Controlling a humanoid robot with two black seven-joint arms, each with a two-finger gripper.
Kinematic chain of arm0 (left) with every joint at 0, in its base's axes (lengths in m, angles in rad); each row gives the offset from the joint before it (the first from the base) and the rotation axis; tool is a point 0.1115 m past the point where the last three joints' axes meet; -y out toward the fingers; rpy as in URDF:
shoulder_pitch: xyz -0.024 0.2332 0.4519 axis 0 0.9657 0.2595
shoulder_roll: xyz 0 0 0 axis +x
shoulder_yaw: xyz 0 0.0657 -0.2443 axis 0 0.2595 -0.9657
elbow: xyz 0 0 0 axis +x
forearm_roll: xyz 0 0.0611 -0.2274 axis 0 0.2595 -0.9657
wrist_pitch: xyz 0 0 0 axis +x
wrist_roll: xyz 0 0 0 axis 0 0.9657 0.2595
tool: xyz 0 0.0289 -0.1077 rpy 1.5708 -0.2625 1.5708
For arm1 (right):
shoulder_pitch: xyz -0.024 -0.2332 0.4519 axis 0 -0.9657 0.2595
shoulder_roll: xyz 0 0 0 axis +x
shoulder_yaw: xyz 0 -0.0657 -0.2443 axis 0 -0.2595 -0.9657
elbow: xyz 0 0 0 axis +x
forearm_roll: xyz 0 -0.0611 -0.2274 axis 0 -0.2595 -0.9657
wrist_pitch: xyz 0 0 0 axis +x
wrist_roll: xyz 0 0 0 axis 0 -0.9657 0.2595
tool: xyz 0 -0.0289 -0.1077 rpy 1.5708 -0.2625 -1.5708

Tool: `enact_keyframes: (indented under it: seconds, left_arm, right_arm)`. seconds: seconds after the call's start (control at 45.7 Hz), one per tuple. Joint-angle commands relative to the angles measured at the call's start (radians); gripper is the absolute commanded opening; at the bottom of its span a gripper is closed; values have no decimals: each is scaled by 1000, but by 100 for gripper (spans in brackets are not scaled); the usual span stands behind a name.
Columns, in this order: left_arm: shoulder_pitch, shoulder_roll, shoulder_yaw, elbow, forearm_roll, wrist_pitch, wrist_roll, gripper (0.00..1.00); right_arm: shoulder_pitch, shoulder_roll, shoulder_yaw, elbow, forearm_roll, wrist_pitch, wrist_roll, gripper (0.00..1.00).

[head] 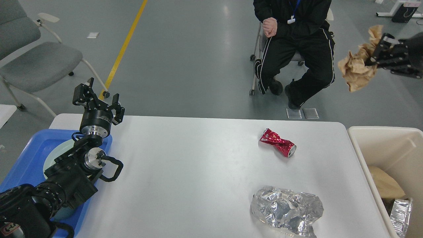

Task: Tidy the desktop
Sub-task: 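Lift the brown paper and drop it into the white bin, then raise the right gripper and swing it back over the table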

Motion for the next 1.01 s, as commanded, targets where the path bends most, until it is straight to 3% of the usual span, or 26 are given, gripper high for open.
enact_keyframes:
  seconds: [0.0, 0.219, 0.328, 0.35, 0.372, 0.416, 0.438, 0.744, 0.985]
  left_arm:
    - [0, 0, 0, 0, 1, -1, 0, 96]
    - [0, 0, 0, 1, 0, 0, 0, 96]
    - [0, 0, 0, 0, 0, 0, 0, 96]
    - [0, 0, 0, 0, 0, 0, 0, 96]
    - [0, 0, 0, 1, 0, -1, 0, 96]
    - [0, 0, 0, 1, 0, 0, 0, 96]
    - [0, 0, 0, 1, 0, -1, 0, 96]
    - [0, 0, 0, 1, 0, -1, 0, 96]
    - [0, 0, 0, 0, 0, 0, 0, 96]
  right_arm:
    - [-266, -17, 1, -86, 15, -221, 0, 0]
    - [-648, 6, 13, -147, 110, -494, 2, 0]
    - [-828, 97, 42, -247, 149, -541, 2, 0]
    - [-859, 113, 49, -261, 159, -545, 2, 10]
    - [-885, 125, 53, -270, 165, -554, 2, 29]
    - [-925, 137, 67, -296, 170, -565, 5, 83]
    - [-940, 142, 79, -314, 171, -573, 5, 100]
    - [-1041, 180, 121, -380, 173, -570, 6, 100]
    - [-894, 173, 76, -360, 173, -519, 8, 100]
